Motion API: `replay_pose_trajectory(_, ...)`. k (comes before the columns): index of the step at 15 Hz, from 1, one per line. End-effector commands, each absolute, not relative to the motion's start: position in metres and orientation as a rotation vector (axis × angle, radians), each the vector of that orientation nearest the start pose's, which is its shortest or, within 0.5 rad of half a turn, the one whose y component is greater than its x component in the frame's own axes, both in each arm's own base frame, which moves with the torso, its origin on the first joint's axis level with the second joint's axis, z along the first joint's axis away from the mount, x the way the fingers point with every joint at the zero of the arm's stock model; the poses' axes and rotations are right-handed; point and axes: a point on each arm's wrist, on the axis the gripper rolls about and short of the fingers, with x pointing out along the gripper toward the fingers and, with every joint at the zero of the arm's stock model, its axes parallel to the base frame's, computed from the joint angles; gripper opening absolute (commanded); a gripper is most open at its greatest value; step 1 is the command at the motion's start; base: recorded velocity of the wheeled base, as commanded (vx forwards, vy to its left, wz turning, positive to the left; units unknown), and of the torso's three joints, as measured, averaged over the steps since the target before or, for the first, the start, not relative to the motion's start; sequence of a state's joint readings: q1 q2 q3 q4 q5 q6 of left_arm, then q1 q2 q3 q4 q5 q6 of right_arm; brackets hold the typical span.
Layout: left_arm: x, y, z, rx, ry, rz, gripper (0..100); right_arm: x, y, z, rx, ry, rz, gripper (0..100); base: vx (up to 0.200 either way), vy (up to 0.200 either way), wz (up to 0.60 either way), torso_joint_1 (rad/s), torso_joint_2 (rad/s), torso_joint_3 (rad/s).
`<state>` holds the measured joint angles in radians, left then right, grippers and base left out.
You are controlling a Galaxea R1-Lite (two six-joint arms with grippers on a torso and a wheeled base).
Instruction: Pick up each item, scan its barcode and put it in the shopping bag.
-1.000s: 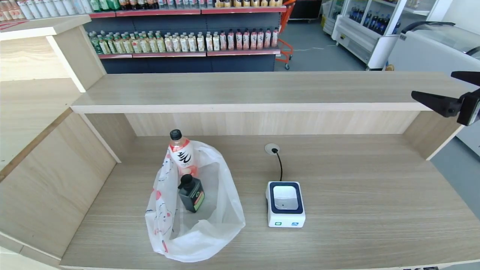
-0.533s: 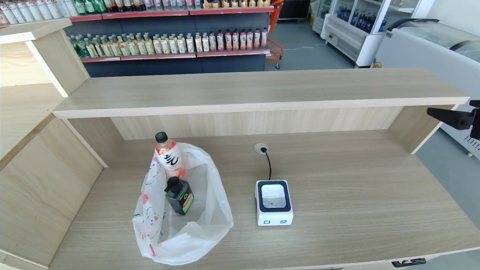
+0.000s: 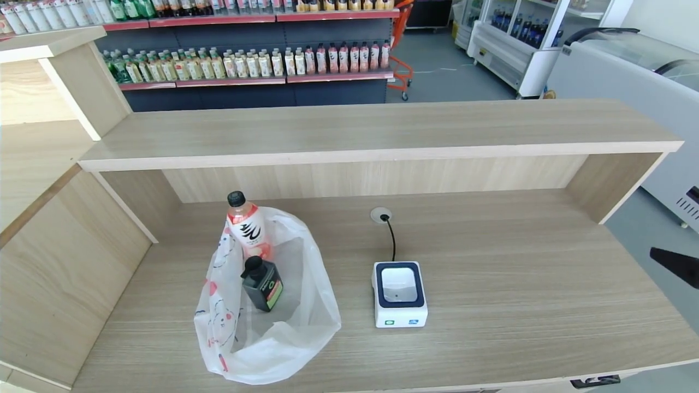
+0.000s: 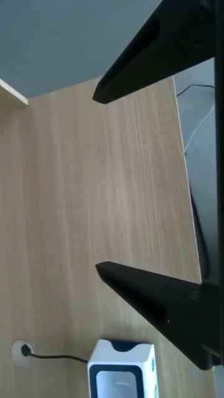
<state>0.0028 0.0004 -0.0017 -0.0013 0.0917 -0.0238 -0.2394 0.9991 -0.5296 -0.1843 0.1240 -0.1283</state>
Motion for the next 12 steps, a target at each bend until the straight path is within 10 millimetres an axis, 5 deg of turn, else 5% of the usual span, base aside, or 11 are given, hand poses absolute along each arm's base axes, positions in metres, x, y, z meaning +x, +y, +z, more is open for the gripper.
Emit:
replay_pose_trajectory(1,-0.023,0.002,0.076,-0.025,-0.004,0.095,100,0.071,-0.011,0.173,-0.075,0.226,-0.093,100,0.000,0.000,0.00,0.000,0.00,0.000)
replay_pose_trajectory(3,-0.023,0.002,0.076,-0.025,-0.004,0.095,100,0.046,-0.005,0.123,-0.088,0.173,-0.093,100,0.000,0.000,0.00,0.000,0.00,0.000)
replay_pose_trajectory(8,-0.023,0.002,0.076,-0.025,-0.004,0.095,100,0.004,-0.001,0.086,-0.082,0.242,-0.027,100,0.000,0.000,0.00,0.000,0.00,0.000)
replay_pose_trajectory(12,-0.023,0.002,0.076,-0.025,-0.004,0.095,100,-0.018,-0.001,0.078,-0.047,0.049,-0.077,100,0.000,0.000,0.00,0.000,0.00,0.000)
